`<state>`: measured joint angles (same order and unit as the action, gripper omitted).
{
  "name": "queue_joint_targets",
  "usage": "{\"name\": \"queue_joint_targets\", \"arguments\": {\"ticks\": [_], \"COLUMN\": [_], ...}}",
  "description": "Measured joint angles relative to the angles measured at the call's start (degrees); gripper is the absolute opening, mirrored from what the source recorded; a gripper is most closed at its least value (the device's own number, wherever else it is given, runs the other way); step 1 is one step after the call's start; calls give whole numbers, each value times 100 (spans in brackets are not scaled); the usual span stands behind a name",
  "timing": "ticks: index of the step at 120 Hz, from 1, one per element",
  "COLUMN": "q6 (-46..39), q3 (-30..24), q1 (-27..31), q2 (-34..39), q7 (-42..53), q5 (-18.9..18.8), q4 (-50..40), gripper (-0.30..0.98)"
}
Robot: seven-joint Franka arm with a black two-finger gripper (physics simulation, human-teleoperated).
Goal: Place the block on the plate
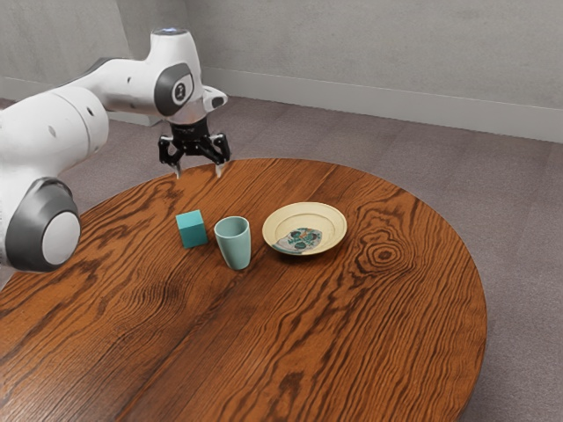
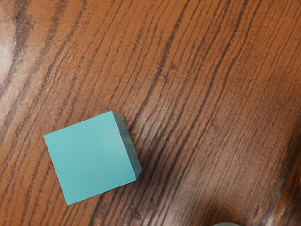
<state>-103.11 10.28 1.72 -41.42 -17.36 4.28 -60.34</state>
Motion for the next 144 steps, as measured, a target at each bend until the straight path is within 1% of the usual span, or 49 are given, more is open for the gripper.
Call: {"name": "queue_joint_targets", "arguments": {"ticks": [16, 36, 57, 103, 144], "q6": [-13, -8, -31, -22, -101], "q3": [32, 66, 127, 233, 267], "q1": [166, 406, 502, 537, 511], "q2": [-308, -514, -690, -1082, -1146], "q7": [-451, -912, -1298, -1781, -1645], "q5": [256, 392, 548, 645, 677], "q4": [192, 299, 391, 561, 565], "gripper": [69, 69, 69, 69, 69]}}
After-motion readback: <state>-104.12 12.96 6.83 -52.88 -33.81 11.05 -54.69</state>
